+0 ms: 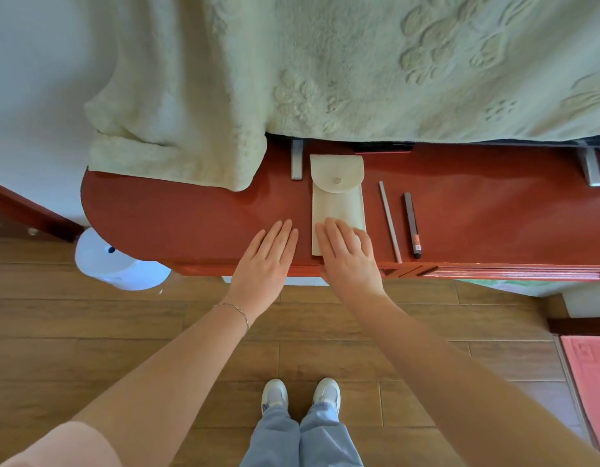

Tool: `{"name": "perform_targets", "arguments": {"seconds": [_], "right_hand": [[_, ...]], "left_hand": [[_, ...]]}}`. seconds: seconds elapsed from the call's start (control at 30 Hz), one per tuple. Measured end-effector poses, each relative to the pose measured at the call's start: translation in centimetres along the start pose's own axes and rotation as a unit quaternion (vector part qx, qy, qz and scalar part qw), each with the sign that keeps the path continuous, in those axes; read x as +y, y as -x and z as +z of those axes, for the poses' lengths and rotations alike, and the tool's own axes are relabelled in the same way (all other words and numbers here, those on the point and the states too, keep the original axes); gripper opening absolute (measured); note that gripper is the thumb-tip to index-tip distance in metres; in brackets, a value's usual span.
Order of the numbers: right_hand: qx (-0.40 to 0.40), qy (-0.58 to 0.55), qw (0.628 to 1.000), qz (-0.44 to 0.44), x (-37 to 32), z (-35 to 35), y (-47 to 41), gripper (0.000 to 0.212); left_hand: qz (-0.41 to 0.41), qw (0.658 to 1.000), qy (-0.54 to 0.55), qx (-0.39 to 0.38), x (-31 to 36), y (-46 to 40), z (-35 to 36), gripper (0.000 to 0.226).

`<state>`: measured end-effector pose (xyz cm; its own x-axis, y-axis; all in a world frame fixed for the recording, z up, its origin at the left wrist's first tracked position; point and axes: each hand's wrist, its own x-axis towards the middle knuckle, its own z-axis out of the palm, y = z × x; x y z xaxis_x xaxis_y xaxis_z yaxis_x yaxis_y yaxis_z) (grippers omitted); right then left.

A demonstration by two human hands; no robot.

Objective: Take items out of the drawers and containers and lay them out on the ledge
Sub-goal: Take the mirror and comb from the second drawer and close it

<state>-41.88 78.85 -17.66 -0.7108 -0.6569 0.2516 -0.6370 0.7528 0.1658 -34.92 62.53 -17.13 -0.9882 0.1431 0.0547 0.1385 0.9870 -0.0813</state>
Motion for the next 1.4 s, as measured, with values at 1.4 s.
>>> {"name": "perform_targets", "arguments": {"seconds": [1.4], "right_hand": [[-0.111, -0.062, 0.985, 0.115, 35.0, -6.2, 21.4, 0.054]], "left_hand": [[-0.015, 0.999, 0.047, -0.008, 29.0, -9.3, -7.9, 0.055]]}}
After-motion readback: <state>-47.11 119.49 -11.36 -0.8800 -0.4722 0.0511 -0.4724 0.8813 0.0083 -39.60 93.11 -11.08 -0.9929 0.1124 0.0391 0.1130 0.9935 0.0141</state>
